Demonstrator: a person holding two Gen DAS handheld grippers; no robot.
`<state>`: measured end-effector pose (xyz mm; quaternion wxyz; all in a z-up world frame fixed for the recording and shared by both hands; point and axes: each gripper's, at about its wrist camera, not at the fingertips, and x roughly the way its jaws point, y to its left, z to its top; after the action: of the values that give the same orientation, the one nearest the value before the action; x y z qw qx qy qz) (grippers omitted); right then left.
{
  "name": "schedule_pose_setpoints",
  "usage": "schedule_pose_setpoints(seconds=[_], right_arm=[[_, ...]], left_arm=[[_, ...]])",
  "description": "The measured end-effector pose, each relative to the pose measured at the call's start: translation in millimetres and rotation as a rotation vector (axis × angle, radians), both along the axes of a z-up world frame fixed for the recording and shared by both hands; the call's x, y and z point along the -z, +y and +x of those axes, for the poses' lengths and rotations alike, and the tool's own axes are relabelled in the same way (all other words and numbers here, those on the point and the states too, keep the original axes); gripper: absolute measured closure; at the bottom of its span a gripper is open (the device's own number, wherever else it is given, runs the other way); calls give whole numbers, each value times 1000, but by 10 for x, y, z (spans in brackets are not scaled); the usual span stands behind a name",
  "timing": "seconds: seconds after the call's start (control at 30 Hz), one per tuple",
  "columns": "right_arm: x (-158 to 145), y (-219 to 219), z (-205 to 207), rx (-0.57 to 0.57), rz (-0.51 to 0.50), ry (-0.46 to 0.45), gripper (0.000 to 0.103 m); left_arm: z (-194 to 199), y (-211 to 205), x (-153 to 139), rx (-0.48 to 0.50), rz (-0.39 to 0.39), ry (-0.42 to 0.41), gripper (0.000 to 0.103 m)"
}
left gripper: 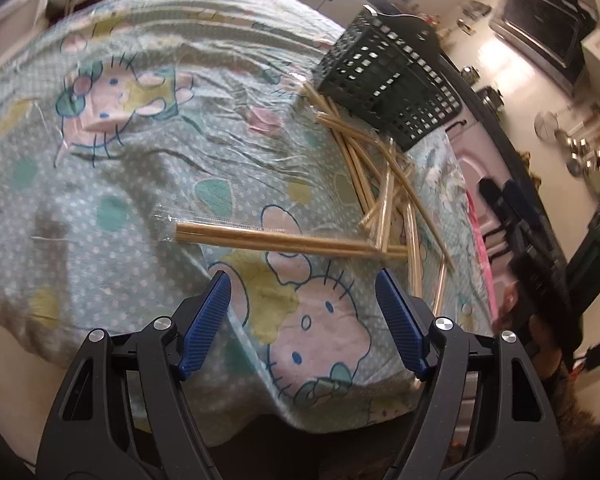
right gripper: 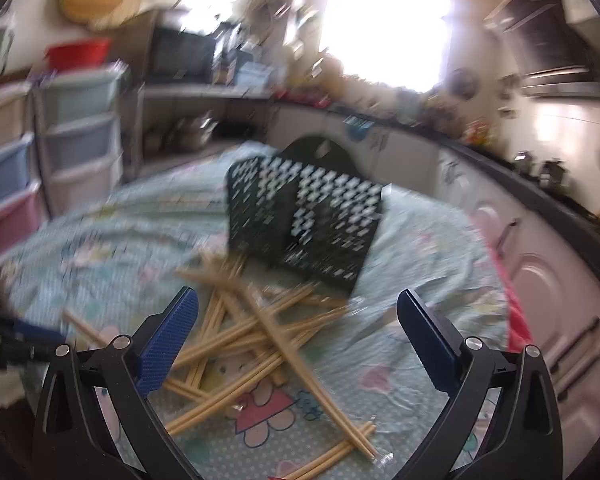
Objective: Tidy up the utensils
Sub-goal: 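Lower both grippers toward the loose wooden chopsticks beside the green basket, then close the right gripper on chopsticks while the left gripper closes on other chopsticks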
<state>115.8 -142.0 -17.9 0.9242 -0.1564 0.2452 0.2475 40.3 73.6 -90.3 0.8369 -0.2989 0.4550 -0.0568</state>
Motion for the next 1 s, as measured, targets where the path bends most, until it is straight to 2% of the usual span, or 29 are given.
schedule_pose_setpoints(seconds=[0.13, 0.2, 0.27, 0.4, 0.63, 0.93, 1.0], right_arm=[[82, 161, 162, -76, -64, 59, 13], [170, 256, 301, -98, -123, 125, 23], [243, 304, 429, -109, -138, 188, 36], [378, 401, 654, -118, -146, 279, 46], [459, 664, 832, -170, -216, 306, 60], [567, 867, 927, -224, -314, 320, 76], [591, 892, 946, -232, -330, 326, 80]], left_arm=[[106, 107, 60, -61, -61, 41, 37], [148, 159, 80, -91, -86, 52, 37], [180, 201, 94, -115, -114, 63, 37], [211, 280, 123, -166, -163, 87, 38], [233, 406, 158, -246, -217, 125, 48], [196, 555, 239, -306, -275, 155, 69], [190, 581, 262, -320, -284, 165, 78]])
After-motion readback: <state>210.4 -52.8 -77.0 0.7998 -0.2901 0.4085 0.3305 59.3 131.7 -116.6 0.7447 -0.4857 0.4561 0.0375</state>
